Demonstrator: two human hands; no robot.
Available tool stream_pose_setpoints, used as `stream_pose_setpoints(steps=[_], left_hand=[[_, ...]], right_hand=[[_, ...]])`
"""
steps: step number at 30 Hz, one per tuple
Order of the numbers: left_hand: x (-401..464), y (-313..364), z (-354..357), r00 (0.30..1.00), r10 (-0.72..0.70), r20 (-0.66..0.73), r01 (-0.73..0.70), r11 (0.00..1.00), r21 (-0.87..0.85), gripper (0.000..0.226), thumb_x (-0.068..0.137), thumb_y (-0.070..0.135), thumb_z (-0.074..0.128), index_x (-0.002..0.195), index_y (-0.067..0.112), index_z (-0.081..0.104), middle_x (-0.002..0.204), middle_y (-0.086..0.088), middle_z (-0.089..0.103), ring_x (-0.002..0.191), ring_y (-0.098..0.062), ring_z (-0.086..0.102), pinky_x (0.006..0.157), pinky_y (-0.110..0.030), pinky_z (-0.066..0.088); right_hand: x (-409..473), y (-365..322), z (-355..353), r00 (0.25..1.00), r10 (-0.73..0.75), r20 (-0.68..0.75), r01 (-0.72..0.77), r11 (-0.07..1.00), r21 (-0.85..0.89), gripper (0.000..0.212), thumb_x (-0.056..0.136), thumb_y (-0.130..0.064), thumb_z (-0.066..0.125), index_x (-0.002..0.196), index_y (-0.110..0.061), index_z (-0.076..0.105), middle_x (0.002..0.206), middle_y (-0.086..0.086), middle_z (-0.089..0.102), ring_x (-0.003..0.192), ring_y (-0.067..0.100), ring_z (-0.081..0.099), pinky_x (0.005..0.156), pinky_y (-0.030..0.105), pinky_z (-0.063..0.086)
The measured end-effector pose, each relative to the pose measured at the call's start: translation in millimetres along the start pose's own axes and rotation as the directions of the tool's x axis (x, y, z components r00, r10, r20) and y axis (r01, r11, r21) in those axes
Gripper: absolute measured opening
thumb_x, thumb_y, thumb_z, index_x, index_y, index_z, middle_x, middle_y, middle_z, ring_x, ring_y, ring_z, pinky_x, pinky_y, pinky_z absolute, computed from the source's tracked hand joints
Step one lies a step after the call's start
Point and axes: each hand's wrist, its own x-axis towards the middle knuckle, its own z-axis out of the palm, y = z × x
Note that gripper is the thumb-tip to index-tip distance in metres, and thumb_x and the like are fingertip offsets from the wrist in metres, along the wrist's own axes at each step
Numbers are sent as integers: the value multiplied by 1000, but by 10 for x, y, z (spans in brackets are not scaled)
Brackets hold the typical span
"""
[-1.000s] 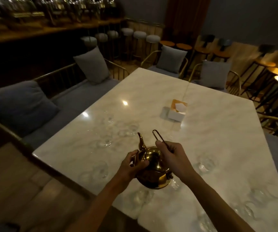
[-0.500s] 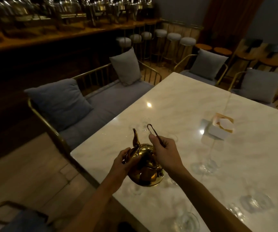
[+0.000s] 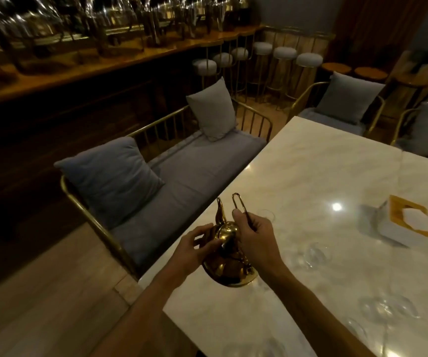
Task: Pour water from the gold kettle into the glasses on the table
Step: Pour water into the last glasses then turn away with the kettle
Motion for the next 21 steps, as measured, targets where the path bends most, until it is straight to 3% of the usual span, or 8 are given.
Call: stream_pose_setpoints(steps=[7, 11, 14, 18, 21], left_hand=[[537, 26, -380, 998, -61, 33, 58, 996, 74, 52, 66, 65, 81, 114, 54, 63, 132, 4, 63, 122, -25, 61, 97, -48, 56], [853, -7, -542, 979, -129, 158, 113, 988, 107, 45, 78, 49, 76, 118, 39, 59, 128, 3, 63, 115, -24, 66, 87, -35, 61], [1129, -78, -686, 945, -173, 277, 133, 979, 157, 51, 80, 45, 72, 126, 29, 57, 130, 2, 61, 112, -24, 68, 84, -35, 61], [1492, -185, -807, 884, -251, 395, 166, 957, 237, 50, 87, 40, 72, 132, 29, 51, 130, 7, 57, 115, -22, 64, 85, -34, 60], [1711, -253, -825, 843, -314, 438, 189, 933, 306, 57, 91, 37, 70, 140, 25, 46, 135, 2, 57, 119, -22, 61, 96, -39, 57]], right_hand=[[480, 150, 431, 988, 68, -135, -71, 997, -21, 36, 101, -37, 55, 77, -16, 71, 71, 0, 71, 72, 12, 70, 69, 22, 57], [644, 361, 631, 963, 139, -230, -146, 989, -13, 36, 101, -39, 55, 82, -16, 74, 77, 1, 74, 78, 14, 72, 75, 27, 59], [764, 513, 786, 922, 194, -334, -204, 979, 3, 35, 101, -39, 56, 82, -16, 74, 77, 2, 74, 78, 15, 72, 79, 33, 60], [879, 648, 1027, 834, 218, -507, -257, 966, -8, 40, 101, -37, 55, 74, -12, 71, 68, 5, 70, 70, 22, 69, 79, 43, 59], [919, 772, 1248, 763, 238, -601, -302, 953, -6, 41, 102, -39, 54, 76, -14, 72, 71, 4, 71, 71, 19, 70, 78, 43, 59]])
